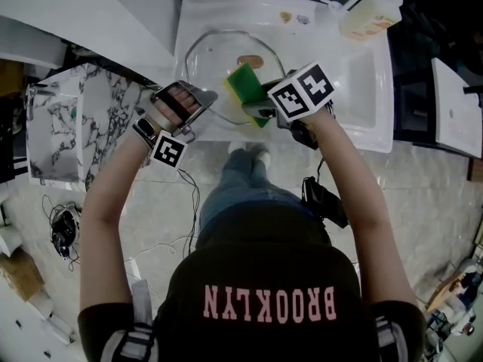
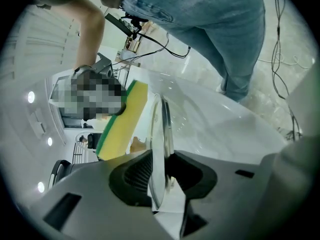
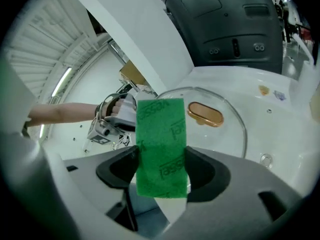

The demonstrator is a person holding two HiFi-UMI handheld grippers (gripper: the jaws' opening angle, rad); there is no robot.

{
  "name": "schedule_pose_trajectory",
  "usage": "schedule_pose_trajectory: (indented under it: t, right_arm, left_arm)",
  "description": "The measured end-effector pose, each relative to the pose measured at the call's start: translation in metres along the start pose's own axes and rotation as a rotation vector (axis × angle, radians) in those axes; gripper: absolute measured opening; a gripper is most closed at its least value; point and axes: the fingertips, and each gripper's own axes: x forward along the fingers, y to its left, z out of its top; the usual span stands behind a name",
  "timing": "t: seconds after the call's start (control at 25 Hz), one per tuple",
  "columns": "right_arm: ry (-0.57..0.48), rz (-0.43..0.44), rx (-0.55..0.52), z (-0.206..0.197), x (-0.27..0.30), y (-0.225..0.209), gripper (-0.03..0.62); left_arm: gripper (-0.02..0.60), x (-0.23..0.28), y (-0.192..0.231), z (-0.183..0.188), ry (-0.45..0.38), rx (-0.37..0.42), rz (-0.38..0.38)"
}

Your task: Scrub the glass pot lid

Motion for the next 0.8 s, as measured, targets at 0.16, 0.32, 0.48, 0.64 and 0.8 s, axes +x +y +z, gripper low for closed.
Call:
schedule_pose_trajectory:
  t: [0.16,0.32,0.48,0.64,0.8]
  right_arm:
    - [0.037,-0.01,0.068,0.014,0.024,0.016,0.278]
    - [0.084,-0.048,0.152,0.018,0.036,0.014,0.278]
    - [0.136,-0.022,0.172,0.018,0.038,0.014,0.278]
    - [0.166,0.001,0.165,0.014,0.036,0.011,0.278]
    - [0.212,-0.004,0.096,0.002,0.032,0.003,0.278]
  left_arm:
    - [0.104,0.0,0.003,0.0,0.002,0.014,0.007]
    - [0.104,0.001,0.003,-0.003,0.008,0.029,0.004]
    - [0.104,-0.001,0.003,-0.004,0.0,0.041,0.005]
    - [0.104,-0.002,0.006,-0.004,-0.016,0.054,0.018]
    - [0.104,-0.002,0.007,-0.002,-0.023,0.053,0.019]
